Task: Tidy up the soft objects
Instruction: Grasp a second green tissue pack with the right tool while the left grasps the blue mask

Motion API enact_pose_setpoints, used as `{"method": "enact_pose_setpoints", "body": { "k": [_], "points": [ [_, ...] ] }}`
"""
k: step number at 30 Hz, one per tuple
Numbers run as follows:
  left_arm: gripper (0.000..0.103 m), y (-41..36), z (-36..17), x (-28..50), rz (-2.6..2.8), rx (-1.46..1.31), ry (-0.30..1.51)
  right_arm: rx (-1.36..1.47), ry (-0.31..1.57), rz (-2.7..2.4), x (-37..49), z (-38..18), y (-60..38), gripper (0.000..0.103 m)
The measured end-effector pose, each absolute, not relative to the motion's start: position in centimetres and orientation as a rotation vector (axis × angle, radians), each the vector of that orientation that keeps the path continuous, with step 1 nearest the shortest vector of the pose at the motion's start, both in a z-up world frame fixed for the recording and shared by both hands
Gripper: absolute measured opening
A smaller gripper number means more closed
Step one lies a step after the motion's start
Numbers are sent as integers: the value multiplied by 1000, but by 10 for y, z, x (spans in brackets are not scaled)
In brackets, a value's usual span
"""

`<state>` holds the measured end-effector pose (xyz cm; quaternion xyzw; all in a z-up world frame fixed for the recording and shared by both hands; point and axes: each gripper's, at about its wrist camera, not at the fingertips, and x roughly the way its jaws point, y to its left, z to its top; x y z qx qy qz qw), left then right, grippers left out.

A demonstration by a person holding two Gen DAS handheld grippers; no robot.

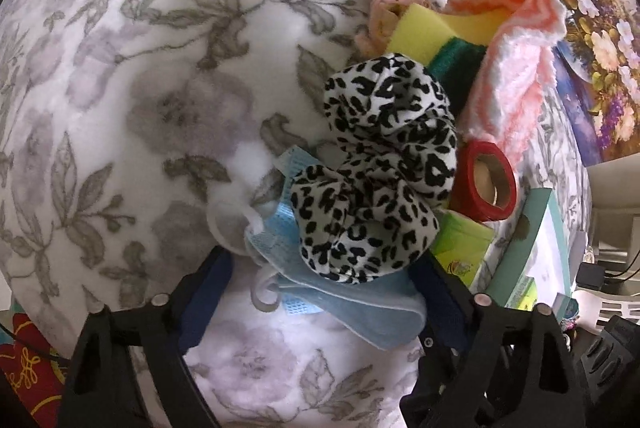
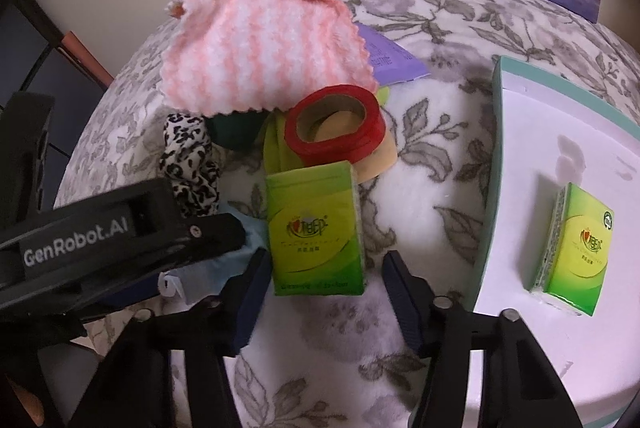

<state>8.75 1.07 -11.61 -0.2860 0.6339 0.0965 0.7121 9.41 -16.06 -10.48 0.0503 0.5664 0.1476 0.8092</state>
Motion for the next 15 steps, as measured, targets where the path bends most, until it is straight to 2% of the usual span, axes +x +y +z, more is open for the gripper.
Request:
{"method": "enact_pose_setpoints", "body": {
  "k": [6,10,15],
  "points": [
    [69,-5,-115,94,174,-639,1397,106,1217,309,92,-104,-157,52],
    [63,-9,-115,96,162,-643,1393,131,1227,296,92,-105,-163,52],
    [51,-14,-110,95,149,-637,1391,152,1236,280,93,-106,-170,52]
  ]
}}
